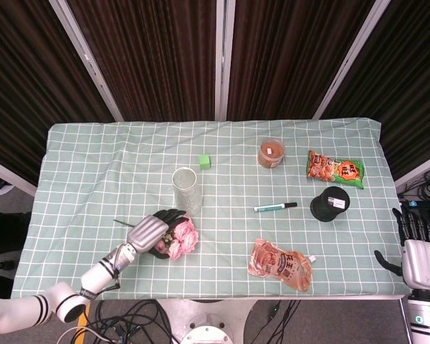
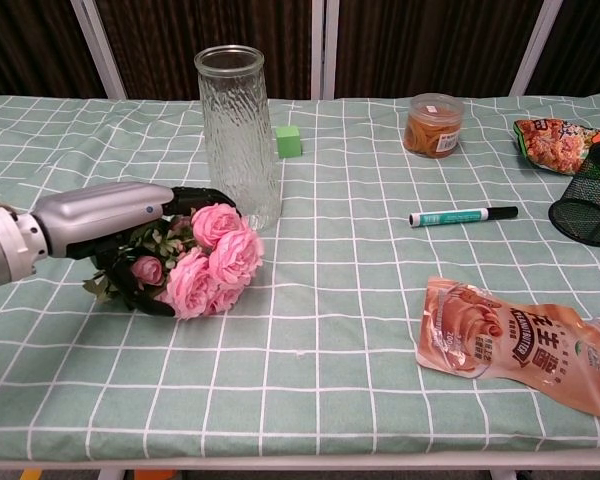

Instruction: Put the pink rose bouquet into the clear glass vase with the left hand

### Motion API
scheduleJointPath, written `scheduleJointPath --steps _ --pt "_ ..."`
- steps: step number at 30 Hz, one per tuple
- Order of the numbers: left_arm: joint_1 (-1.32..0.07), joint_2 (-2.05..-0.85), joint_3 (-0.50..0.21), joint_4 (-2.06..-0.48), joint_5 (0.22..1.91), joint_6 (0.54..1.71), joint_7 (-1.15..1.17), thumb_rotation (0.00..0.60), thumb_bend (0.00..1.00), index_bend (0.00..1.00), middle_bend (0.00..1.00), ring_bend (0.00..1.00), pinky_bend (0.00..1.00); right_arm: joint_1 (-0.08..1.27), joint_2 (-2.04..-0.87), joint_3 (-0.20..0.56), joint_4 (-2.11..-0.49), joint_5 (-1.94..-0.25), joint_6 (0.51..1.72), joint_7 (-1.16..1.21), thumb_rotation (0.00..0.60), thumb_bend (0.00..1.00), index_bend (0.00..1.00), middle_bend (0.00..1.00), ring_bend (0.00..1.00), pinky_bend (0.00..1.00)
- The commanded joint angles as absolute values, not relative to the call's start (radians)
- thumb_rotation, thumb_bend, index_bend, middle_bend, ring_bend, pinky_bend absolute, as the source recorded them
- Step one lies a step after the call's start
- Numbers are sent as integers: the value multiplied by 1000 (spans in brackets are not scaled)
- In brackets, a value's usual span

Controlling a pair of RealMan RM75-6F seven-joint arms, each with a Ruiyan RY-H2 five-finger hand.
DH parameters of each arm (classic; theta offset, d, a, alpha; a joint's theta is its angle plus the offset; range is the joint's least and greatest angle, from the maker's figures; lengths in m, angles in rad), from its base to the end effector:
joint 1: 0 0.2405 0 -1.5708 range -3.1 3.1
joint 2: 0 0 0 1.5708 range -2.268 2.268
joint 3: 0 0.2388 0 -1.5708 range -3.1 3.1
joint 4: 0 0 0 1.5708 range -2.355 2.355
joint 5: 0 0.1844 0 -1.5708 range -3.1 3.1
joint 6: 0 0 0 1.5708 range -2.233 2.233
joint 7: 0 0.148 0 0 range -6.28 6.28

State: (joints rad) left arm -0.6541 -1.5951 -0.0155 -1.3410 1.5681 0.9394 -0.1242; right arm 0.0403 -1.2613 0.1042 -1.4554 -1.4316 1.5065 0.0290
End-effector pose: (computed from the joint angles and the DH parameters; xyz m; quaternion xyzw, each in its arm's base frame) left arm -0.1586 0.2773 -0.0294 -0.7885 -0.4008 -0.3861 0.2618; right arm -0.3142 -0.1781 0.1605 0.5401 -0.3999 0.3905 0.6291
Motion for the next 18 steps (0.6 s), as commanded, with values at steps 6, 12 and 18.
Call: scheduleJointPath --steps 6,12,18 --pt "-660 -1597 -6 -1342 1559 937 -100 600 0 160 140 127 232 40 -1262 104 -1454 -1429 1505 28 600 117 0 0 0 0" --pt "-662 -1605 -5 -1346 1536 926 -68 600 4 222 198 176 270 38 -1261 106 -1454 -1428 1507 30 600 117 0 0 0 0" --pt "-654 -1610 -10 -1343 1539 966 -58 600 47 315 292 259 345 37 -1262 107 -1449 -1423 1505 35 600 120 0 0 0 0"
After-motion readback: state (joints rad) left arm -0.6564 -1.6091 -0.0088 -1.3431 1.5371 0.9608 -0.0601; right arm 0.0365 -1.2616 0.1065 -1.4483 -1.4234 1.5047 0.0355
